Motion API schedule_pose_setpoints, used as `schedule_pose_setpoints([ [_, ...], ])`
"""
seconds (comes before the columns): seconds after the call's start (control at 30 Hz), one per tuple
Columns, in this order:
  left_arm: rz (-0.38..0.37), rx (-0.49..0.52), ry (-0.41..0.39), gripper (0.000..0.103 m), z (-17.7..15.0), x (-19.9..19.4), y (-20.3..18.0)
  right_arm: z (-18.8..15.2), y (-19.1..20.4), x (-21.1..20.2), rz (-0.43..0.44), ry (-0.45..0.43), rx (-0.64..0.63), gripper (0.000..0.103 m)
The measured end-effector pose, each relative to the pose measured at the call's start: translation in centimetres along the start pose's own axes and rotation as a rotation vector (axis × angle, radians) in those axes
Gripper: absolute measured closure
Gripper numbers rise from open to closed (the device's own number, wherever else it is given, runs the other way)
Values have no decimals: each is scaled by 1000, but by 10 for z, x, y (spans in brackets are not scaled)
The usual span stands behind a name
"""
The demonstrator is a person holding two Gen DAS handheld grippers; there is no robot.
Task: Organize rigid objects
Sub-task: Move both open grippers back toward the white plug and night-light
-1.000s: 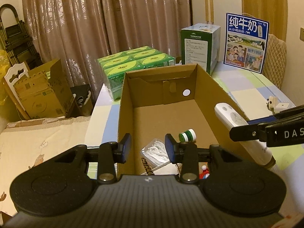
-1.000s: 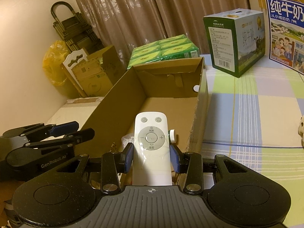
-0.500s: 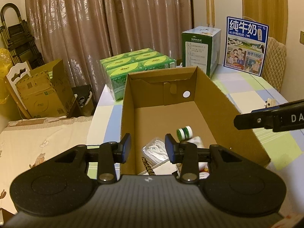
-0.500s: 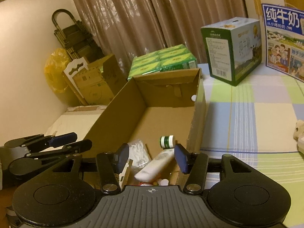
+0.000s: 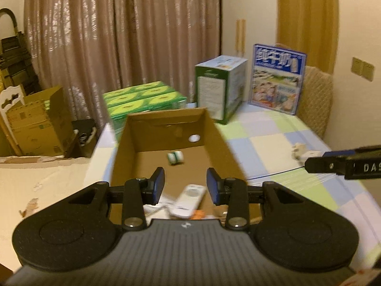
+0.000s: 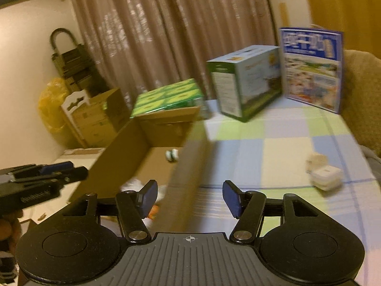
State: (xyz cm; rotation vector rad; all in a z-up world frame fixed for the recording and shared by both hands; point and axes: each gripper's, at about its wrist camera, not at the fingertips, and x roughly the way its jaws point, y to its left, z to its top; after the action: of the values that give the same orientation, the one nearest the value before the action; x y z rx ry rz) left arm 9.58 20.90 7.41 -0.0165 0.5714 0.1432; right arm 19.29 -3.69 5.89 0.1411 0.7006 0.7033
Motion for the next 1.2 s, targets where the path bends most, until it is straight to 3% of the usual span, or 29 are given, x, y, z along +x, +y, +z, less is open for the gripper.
schedule_pose_setpoints([
  [0.4,-155,24,8,69,-2,-3,-98,-44,-110,-76,-181,-11,128,41],
  [0.63,-208,48,36,65,-3,29,-153,-55,-143,-81,-229,-29,67,39],
  [0.9,-236,33,90,48,-9,89,-189,-58,-181,-45,-237,-28,38,38],
  [1.07,-201,25,99,23,-13,125,-200,-48,-204,-21,-226,-41,54,37],
  [1.2,-174,45,107,18,-19,151,-209,-41,-216,3,-225,-32,25,37],
])
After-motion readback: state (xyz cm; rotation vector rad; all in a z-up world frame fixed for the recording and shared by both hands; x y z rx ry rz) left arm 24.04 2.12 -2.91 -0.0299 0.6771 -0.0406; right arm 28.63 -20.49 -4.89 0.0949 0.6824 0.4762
